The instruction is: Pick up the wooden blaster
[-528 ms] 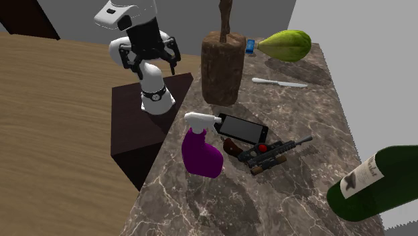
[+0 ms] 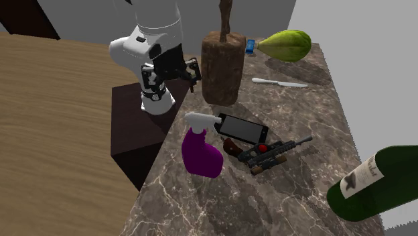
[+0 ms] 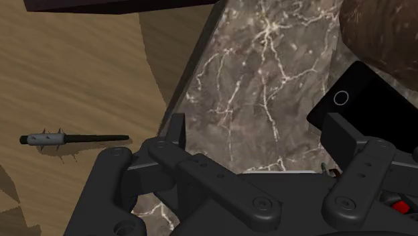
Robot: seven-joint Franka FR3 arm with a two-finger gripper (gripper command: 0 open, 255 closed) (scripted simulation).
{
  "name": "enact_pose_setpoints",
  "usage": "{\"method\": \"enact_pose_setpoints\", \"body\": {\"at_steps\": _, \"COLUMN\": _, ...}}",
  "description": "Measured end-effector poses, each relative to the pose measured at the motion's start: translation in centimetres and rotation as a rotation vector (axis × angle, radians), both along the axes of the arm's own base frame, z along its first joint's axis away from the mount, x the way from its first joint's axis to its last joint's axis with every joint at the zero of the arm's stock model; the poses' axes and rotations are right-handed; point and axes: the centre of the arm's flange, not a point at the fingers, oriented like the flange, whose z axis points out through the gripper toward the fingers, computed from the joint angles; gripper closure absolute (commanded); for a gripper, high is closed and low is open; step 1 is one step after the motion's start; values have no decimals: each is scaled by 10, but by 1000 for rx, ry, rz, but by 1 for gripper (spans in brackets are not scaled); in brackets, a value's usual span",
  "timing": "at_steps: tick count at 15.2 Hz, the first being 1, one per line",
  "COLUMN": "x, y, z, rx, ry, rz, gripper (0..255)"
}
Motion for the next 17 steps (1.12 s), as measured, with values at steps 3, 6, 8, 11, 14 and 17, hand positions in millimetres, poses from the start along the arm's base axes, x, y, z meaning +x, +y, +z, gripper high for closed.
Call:
{"method": "enact_pose_setpoints", "body": {"at_steps": 3, "x": 30, "y": 22, "z": -18, "rx": -4, "ry": 12, "rz": 18, "gripper": 0}}
{"method": "enact_pose_setpoints", "body": {"at_steps": 6, "x": 60, "y": 46, "z": -35, "rx": -8, "ry": 22, "rz": 36, "gripper": 0}}
{"method": "enact_pose_setpoints", "body": {"at_steps": 8, "x": 78, "y": 62, "z": -48, "rx": -10, "ry": 30, "rz": 48, "gripper": 0}}
{"method": "enact_pose_setpoints", "body": {"at_steps": 11, "x": 107, "y": 85, "z": -66, "rx": -14, "ry": 42, "rz": 67, "gripper": 0}}
{"method": "enact_pose_setpoints", "body": {"at_steps": 14, "x": 132, "y": 108, "z": -85, "rx": -18, "ry": 54, "rz": 85, "gripper": 0}}
{"method": "enact_pose_setpoints", "body": {"at_steps": 17, "x": 150, "y": 120, "z": -102, "rx": -19, "ry": 60, "rz": 93, "gripper": 0}}
